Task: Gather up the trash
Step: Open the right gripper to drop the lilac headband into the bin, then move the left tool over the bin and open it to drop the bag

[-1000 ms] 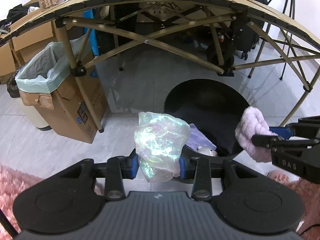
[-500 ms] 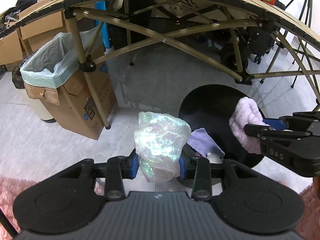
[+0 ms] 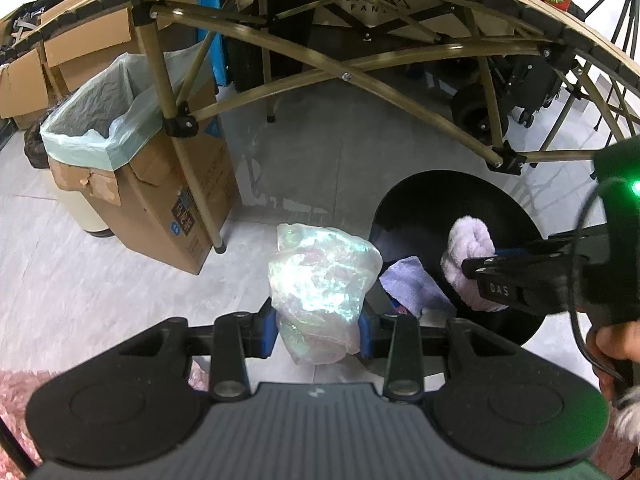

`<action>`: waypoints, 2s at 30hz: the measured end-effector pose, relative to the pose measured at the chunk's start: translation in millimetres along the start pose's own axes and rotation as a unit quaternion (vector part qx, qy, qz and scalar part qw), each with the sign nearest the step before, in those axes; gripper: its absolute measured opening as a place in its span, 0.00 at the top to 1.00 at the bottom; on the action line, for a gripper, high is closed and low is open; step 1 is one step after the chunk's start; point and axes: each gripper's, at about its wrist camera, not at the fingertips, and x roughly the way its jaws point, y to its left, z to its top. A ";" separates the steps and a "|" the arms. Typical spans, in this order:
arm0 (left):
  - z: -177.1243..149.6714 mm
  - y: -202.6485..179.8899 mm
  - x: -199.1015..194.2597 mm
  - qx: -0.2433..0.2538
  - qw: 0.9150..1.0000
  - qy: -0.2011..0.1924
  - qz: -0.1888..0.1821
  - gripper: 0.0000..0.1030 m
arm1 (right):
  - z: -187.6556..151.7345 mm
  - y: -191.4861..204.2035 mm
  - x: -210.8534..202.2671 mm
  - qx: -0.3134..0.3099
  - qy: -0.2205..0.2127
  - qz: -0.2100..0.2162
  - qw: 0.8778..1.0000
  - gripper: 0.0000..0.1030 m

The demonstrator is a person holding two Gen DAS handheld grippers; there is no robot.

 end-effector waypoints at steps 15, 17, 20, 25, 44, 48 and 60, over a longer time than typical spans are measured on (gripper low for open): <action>-1.0 4.2 6.0 -0.004 1.000 0.016 0.005 0.63 | 2.7 4.2 33.0 0.015 0.072 -0.014 0.997 0.44; -1.2 5.0 6.4 -0.006 1.000 0.017 0.005 0.63 | 1.7 4.2 34.9 0.015 0.082 -0.017 0.996 0.32; -1.6 4.9 6.0 -0.005 1.000 0.016 0.009 0.63 | 1.4 2.4 35.6 0.019 0.097 -0.018 0.995 0.01; -2.4 7.3 6.7 -0.009 1.000 0.018 0.015 0.63 | -0.3 -3.4 31.6 0.033 0.111 -0.013 0.993 0.00; -2.2 1.9 11.3 0.001 0.999 0.023 0.030 0.63 | -7.6 -10.6 17.2 0.036 0.111 -0.006 0.993 0.00; -1.7 -2.1 11.7 0.006 0.999 0.023 0.031 0.63 | -8.9 -13.1 11.5 0.038 0.105 -0.004 0.994 0.00; 0.3 -25.3 14.6 0.032 0.999 0.022 0.028 0.63 | -14.8 -26.4 -19.6 0.037 0.075 -0.004 0.997 0.00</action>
